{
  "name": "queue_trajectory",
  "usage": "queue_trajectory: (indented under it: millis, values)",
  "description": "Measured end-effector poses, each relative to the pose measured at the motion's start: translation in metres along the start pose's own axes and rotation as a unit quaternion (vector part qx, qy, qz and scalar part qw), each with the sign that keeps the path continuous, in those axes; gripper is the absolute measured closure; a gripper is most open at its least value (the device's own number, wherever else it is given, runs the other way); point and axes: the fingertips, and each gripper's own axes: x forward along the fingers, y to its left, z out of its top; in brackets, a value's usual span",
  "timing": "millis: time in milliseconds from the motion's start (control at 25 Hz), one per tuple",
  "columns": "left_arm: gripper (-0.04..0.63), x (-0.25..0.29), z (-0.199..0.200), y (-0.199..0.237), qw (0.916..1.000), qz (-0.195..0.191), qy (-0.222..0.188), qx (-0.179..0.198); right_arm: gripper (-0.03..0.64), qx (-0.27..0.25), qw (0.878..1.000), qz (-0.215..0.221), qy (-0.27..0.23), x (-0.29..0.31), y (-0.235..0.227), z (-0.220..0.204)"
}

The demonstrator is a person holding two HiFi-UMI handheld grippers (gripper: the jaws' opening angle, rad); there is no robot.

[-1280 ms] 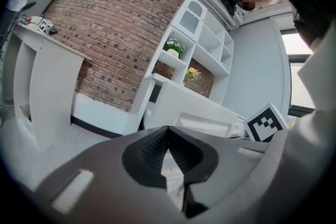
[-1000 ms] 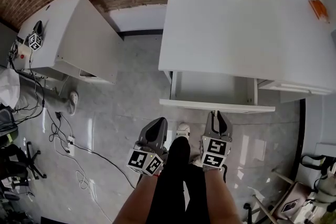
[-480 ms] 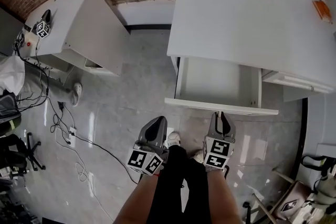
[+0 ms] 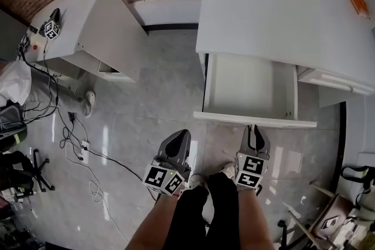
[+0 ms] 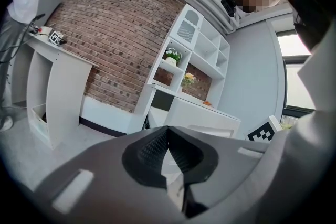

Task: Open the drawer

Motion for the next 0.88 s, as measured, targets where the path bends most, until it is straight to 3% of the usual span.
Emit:
queue_trajectory:
  millis: [880]
  values:
    - [0.594, -0.036, -0.002, -0.003, 0.9999, -0.009, -0.006, 0.002, 0.532, -0.009, 1.0, -0.008, 0.0, -0.044, 0.012, -0.027]
